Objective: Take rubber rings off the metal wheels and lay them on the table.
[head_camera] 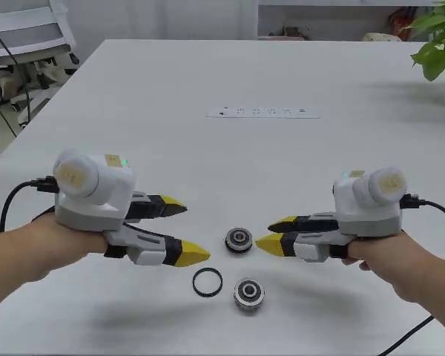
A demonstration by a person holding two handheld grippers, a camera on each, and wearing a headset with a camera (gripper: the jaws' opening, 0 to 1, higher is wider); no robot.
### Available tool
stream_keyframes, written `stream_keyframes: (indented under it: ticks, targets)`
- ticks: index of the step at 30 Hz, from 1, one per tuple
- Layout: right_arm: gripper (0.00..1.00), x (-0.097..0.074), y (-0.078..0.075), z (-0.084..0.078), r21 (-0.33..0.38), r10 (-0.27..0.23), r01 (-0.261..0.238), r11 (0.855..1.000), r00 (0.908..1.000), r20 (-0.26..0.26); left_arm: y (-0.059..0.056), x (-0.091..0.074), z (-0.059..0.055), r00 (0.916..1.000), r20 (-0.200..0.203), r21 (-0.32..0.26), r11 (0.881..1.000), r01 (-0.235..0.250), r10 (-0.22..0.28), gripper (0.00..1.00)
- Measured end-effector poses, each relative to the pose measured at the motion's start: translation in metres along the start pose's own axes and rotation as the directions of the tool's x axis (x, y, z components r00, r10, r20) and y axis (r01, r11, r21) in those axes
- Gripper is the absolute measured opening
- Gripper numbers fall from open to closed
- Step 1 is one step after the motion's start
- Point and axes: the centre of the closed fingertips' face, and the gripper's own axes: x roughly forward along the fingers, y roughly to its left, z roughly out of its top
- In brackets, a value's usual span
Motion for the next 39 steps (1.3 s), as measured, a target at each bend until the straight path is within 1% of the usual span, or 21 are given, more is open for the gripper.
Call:
stream_keyframes:
  ticks: [6, 10, 15, 19, 22, 24, 26, 31, 35, 39]
  targets:
    - [0.27, 0.006, 0.001, -0.006, -0.021, 0.003, -0.004, 1.000, 0.9998, -0.019, 0.000, 0.014, 0.002, 0.9999, 0.007, -0.014, 1.000, 0.010, -0.010, 0.55]
    - [0.26, 0.010, 0.001, -0.010, -0.036, 0.006, -0.007, 0.999, 0.9995, -0.032, 0.000, 0.023, -0.002, 0.9998, -0.003, -0.021, 1.000, 0.018, -0.018, 0.52]
    - [0.27, 0.012, 0.002, -0.011, -0.032, 0.012, -0.013, 0.999, 0.9994, -0.033, 0.000, 0.032, -0.002, 0.9996, -0.008, -0.021, 0.999, 0.025, -0.025, 0.50]
    - [0.27, 0.014, 0.002, -0.013, -0.033, 0.014, -0.015, 0.999, 0.9992, -0.036, 0.002, 0.039, -0.004, 0.9993, -0.020, -0.012, 0.999, 0.031, -0.032, 0.47]
    - [0.27, 0.014, 0.002, -0.013, -0.033, 0.015, -0.016, 0.999, 0.9992, -0.037, 0.005, 0.044, -0.006, 0.9991, -0.025, -0.016, 0.999, 0.033, -0.033, 0.44]
    - [0.27, 0.014, 0.001, -0.013, -0.031, 0.016, -0.017, 0.999, 0.9992, -0.036, 0.002, 0.047, -0.005, 0.9990, -0.027, -0.015, 0.999, 0.035, -0.035, 0.42]
    - [0.27, 0.014, 0.001, -0.014, -0.033, 0.014, -0.015, 0.999, 0.9992, -0.038, 0.002, 0.051, -0.006, 0.9989, -0.032, -0.017, 0.999, 0.035, -0.035, 0.41]
    - [0.27, 0.013, 0.000, -0.017, -0.026, 0.016, -0.017, 1.000, 0.9990, -0.041, -0.004, 0.062, -0.008, 0.9975, -0.045, -0.011, 0.998, 0.054, -0.054, 0.37]
    - [0.27, 0.013, -0.001, -0.019, -0.019, 0.015, -0.015, 1.000, 0.9991, -0.041, -0.003, 0.067, -0.008, 0.9975, -0.050, -0.005, 0.999, 0.050, -0.050, 0.33]
    - [0.27, 0.012, -0.001, -0.021, -0.016, 0.015, -0.016, 1.000, 0.9990, -0.043, -0.006, 0.072, -0.008, 0.9967, -0.060, 0.007, 0.998, 0.055, -0.055, 0.30]
